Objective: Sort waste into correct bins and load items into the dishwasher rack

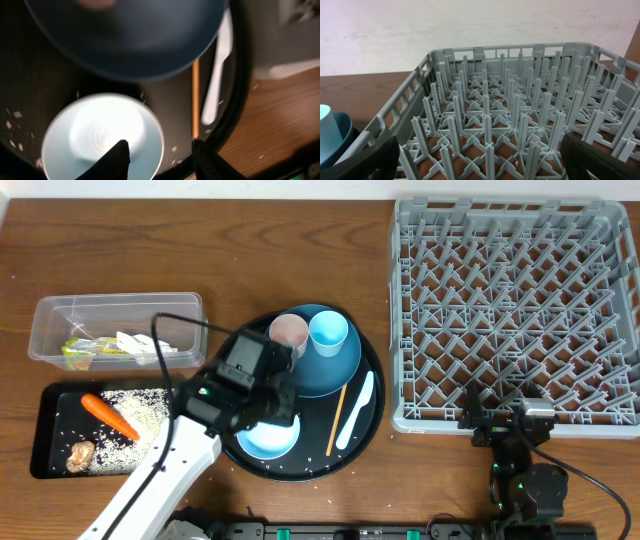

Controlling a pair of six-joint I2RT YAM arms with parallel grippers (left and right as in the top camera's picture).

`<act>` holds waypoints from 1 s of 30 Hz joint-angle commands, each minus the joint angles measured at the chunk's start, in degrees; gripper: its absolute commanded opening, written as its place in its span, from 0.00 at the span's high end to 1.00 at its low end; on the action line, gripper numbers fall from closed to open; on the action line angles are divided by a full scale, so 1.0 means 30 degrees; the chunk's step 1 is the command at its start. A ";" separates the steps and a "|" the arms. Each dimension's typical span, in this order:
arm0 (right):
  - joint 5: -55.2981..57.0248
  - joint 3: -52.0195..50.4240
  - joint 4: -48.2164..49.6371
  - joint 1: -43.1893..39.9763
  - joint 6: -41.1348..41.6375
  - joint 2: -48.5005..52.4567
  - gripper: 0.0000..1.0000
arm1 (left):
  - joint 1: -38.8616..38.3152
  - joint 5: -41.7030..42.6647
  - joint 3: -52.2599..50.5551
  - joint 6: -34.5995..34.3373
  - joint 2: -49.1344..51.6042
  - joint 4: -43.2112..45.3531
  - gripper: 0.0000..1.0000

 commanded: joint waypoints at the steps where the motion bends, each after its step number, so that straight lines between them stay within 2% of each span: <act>1: 0.0131 -0.0051 -0.0029 -0.0080 0.0095 -0.0044 0.01 | -0.0036 -0.0714 0.1836 0.0095 0.0080 -0.0291 0.57; 8: 0.0131 -0.0051 -0.0029 -0.0080 0.0095 -0.0044 0.01 | 0.0131 -0.3985 0.5712 0.0124 0.2033 -0.1566 0.53; 9: 0.0131 -0.0051 -0.0022 -0.0080 0.0095 -0.0044 0.01 | 0.0138 -0.4379 0.5894 0.0182 0.2208 -0.1450 0.49; 10: 0.0131 -0.0051 -0.0029 -0.0080 0.0095 -0.0044 0.01 | 0.0153 -0.4823 0.5982 0.0248 0.2368 -0.1137 0.38; 12: 0.0131 -0.0051 -0.0029 -0.0080 0.0095 -0.0044 0.01 | 0.0313 -0.4976 0.5982 0.0240 0.2397 -0.0699 0.33; 23: 0.0131 -0.0051 -0.0029 -0.0080 0.0095 -0.0044 0.01 | 0.0969 -0.4743 0.5982 0.0095 0.2339 0.0036 0.27; 30: -0.0015 -0.0051 -0.0029 -0.0080 0.0656 -0.0044 0.01 | 0.0991 -0.4728 0.5982 -0.0423 0.2339 -0.0102 0.26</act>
